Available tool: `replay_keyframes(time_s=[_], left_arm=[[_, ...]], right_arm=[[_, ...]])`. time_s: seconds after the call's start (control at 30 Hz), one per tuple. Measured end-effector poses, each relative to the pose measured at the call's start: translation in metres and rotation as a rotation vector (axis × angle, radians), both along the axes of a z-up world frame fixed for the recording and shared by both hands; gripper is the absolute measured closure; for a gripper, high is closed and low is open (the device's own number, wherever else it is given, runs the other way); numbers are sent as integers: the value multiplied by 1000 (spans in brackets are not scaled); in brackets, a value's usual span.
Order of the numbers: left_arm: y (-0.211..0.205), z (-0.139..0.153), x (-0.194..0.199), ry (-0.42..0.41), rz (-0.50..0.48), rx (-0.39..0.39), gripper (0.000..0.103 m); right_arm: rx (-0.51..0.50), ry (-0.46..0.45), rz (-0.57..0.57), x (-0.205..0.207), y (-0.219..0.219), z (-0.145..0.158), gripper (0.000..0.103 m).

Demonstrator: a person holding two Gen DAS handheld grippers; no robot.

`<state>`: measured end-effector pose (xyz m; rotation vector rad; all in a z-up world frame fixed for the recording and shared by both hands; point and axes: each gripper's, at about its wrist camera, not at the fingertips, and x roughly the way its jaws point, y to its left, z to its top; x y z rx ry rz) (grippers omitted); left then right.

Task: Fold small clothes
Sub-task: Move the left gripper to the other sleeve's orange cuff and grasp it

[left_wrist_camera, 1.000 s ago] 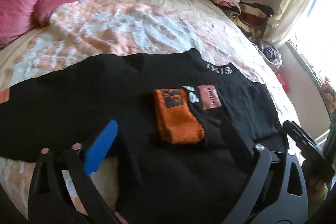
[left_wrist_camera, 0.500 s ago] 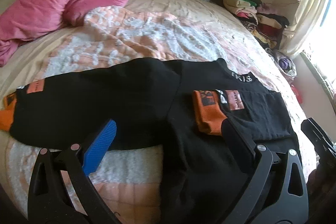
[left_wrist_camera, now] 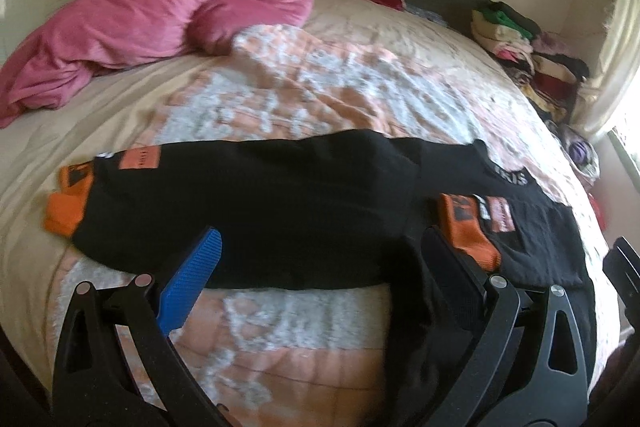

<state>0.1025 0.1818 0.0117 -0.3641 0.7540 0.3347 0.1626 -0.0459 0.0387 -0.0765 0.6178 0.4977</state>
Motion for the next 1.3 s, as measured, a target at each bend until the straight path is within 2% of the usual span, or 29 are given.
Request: replay_keyframes(time_s=[0.3,0.43,0.73,0.97,1.13,1.3], left_arm=[[27,-1,-16,-18,111,0,9],[38,1,-23,-12,191,42,9],[66,-6,-38,-9,339,25,9],[92,-13,-54,-12,448,-22,9],[113,-29,-60,17,511,-87,9],[130,-42,-65,36,561,-132,9]], right_arm=[[-25,-12,85,-7,37,0,4],[-36,-17,112,-10,51,1,4],[-51,-32,184,-12,84,4,4],[-72,-26,260,-14,113,2,4],[-98,-26,325,-16,135,0,4],[-127,11,418,-17,158,-8,4]])
